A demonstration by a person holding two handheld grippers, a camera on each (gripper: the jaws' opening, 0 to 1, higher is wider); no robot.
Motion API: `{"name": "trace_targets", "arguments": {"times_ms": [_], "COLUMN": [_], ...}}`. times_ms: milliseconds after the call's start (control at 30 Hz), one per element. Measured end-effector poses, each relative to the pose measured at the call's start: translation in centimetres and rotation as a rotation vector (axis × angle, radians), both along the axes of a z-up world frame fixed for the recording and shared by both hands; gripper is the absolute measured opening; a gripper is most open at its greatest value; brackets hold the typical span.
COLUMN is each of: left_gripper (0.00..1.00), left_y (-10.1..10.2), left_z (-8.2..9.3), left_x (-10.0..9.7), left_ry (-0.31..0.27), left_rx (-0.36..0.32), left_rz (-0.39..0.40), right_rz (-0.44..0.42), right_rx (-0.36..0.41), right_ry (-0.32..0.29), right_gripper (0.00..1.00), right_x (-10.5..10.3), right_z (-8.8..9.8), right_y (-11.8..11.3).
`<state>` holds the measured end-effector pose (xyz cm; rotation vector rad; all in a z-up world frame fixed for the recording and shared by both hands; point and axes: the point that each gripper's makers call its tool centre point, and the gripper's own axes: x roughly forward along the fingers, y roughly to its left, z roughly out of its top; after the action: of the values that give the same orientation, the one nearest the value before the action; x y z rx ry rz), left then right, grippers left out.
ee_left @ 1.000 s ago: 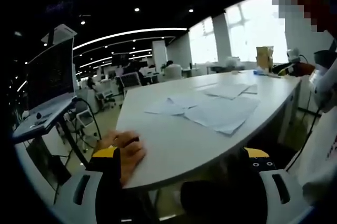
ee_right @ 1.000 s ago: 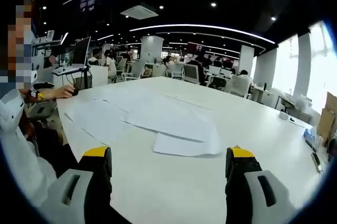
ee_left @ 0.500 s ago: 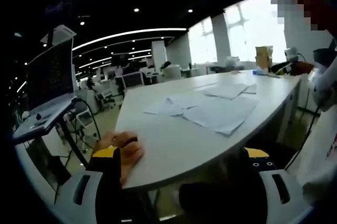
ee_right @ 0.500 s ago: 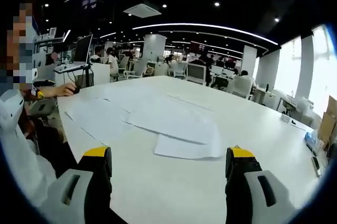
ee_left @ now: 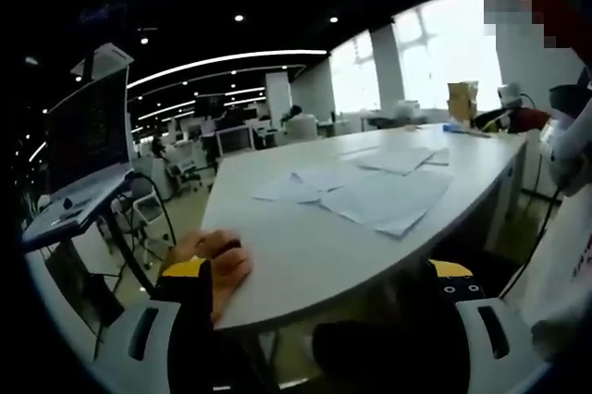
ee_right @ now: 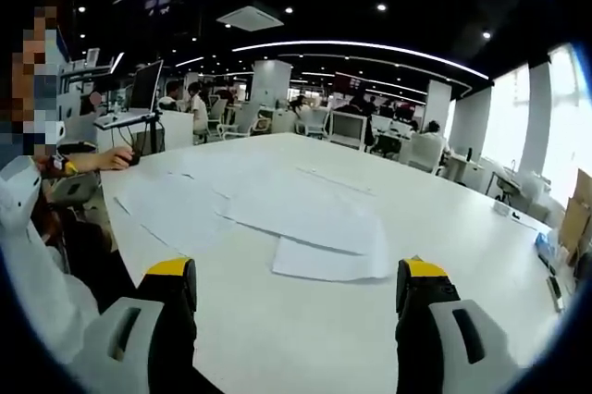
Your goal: Organize the stack of printing papers by aligning and flattening the scattered papers on the table
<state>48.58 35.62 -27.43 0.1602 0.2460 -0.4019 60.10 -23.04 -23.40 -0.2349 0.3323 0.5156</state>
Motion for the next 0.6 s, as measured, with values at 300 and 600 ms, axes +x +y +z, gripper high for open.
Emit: {"name": "trace_targets", "arguments": {"times_ms": [300, 600], "left_gripper": [0.97, 0.97], "left_y": [0.29, 0.33], "left_z": [-0.11, -0.40], "left_x": [-0.10, -0.07], "left_ry": [0.004, 0.013], "left_rx": [0.000, 0.000], "left_rz": [0.009, 0.008], "right_rz": [0.008, 0.013], "right_rx": [-0.006, -0.007], "right_ry": [0.012, 0.018], "right_gripper": [0.84, 0.84], "right_x": [0.28, 0.57], "right_z": [-0.42, -0.48], "right_y": [0.61, 0.85]}}
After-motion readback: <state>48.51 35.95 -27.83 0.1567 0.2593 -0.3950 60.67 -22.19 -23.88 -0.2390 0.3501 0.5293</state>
